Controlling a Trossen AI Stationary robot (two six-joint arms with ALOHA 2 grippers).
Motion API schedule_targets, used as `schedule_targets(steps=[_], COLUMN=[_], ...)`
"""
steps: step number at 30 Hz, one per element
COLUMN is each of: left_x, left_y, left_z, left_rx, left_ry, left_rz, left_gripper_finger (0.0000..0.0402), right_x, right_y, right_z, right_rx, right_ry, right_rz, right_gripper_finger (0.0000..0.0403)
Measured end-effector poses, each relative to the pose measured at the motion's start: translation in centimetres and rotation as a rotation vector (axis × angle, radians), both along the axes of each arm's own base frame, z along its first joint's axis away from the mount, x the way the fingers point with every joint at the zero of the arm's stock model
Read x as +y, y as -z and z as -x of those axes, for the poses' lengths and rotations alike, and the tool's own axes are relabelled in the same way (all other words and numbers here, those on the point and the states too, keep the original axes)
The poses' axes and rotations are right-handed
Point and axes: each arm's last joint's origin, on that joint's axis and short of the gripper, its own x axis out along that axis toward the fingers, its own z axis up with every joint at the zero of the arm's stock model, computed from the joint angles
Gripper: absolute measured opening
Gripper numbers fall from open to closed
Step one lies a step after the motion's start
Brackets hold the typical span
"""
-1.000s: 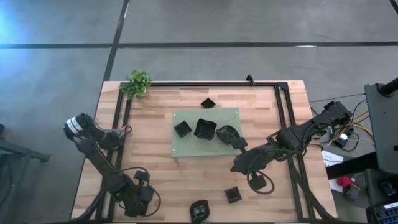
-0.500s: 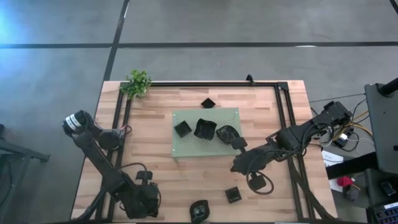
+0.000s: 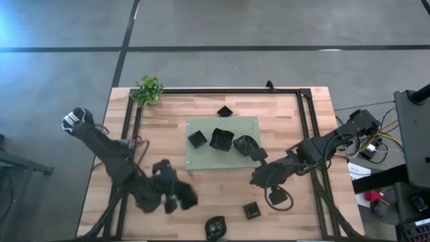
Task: Pick & Place Mini shaped plates
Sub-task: Stack the distorted square plate on top of the distorted square plates on the shelf
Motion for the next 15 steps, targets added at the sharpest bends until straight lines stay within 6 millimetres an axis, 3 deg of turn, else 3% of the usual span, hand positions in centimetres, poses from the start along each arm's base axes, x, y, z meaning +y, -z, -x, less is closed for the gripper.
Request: schedule_targets(steps=[7, 15], left_x=[5.1, 11.5], left_y=[-3.7, -6.5], left_z=[-2.3, -4.8], left_rx=[-0.076, -0.125], left_ry=[-0.120, -0.287], left_rz=[0.002, 0.044], left_gripper_finger=[0.0000, 0.0000], right_x=[-0.1, -0.2], right_y=[-0.1, -0.1], right_z=[0.2, 0.1], right_rx=[0.004, 0.000], right_ry=[-0.005, -0.011], right_rz=[0.006, 0.017], right_gripper_finger=[0.0008, 0.0008])
